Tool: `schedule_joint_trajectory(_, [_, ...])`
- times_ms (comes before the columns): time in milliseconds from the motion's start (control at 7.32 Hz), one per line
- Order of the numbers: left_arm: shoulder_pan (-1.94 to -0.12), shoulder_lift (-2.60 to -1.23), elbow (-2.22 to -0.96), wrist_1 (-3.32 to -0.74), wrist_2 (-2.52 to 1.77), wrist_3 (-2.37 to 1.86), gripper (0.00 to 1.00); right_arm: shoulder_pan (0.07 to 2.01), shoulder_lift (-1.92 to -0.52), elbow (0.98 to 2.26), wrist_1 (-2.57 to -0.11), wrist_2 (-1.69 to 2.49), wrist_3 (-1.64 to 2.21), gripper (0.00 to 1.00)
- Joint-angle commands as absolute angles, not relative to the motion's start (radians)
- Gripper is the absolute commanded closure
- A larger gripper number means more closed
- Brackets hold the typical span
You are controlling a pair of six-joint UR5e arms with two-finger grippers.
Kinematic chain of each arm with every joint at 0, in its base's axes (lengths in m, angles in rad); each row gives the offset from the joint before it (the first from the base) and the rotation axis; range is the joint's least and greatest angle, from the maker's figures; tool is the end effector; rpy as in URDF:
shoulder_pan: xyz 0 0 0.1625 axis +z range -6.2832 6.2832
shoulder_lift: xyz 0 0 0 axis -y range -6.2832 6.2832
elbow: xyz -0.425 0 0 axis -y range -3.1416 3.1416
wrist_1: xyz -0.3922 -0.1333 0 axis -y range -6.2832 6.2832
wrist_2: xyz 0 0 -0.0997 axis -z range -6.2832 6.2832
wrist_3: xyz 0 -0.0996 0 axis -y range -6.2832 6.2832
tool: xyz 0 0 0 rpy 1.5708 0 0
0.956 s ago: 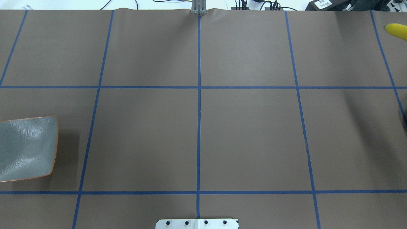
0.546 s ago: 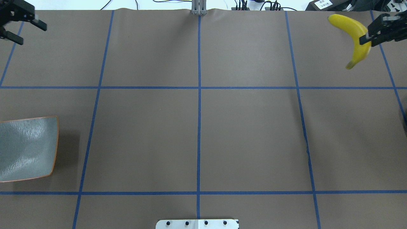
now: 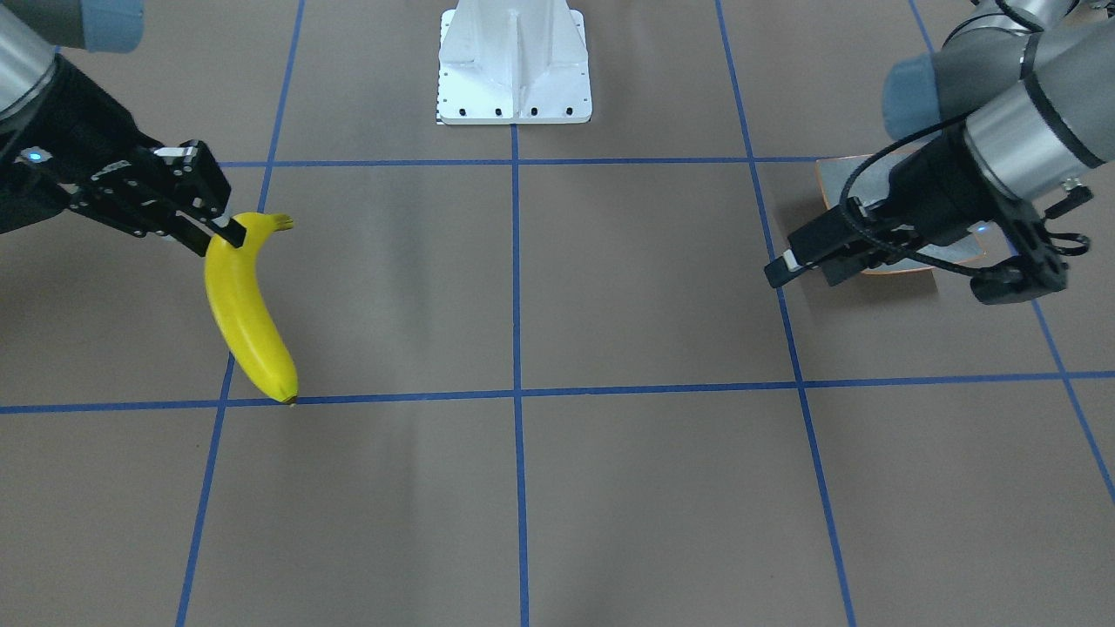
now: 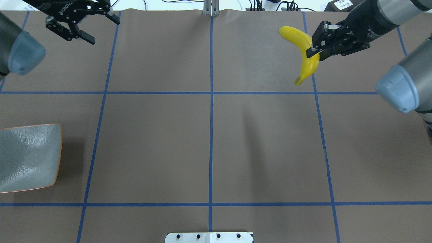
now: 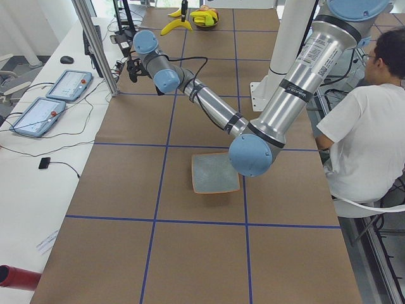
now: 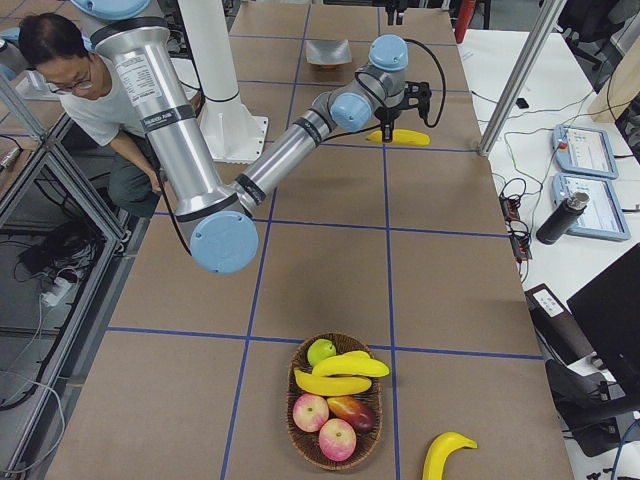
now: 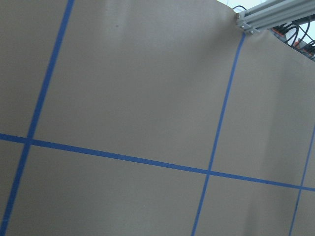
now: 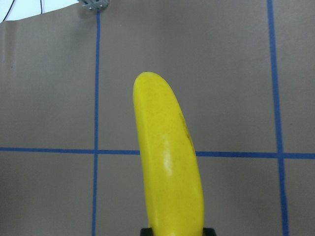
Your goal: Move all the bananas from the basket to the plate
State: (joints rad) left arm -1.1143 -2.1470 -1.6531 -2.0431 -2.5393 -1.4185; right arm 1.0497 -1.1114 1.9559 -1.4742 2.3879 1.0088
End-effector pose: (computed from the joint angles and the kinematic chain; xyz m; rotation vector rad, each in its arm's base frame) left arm 0.2341 -0.5928 0.2127 -0.0784 1.3297 -0.2695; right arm -0.2275 -0.5182 0.2098 0.1163 -1.1503 0.0480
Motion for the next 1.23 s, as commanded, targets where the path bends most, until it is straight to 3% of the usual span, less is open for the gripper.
schedule_joint_trajectory(0, [-0.975, -2.201, -1.640, -2.235, -2.365, -1.686, 0.01, 0.950, -1.042, 1.956, -1.474, 2.337, 1.083, 1.00])
schedule_joint_trajectory(546, [-0.873, -2.336, -1.640, -2.241, -2.260, -1.948, 0.01, 0.856, -0.973, 1.956, -1.468, 2.268, 1.138, 1.00])
schedule_joint_trajectory(1092, [-0.821, -2.385, -1.586, -2.319, -2.162, -2.075, 0.01, 0.805, -0.911, 1.957, -1.468, 2.214, 1.184, 1.00])
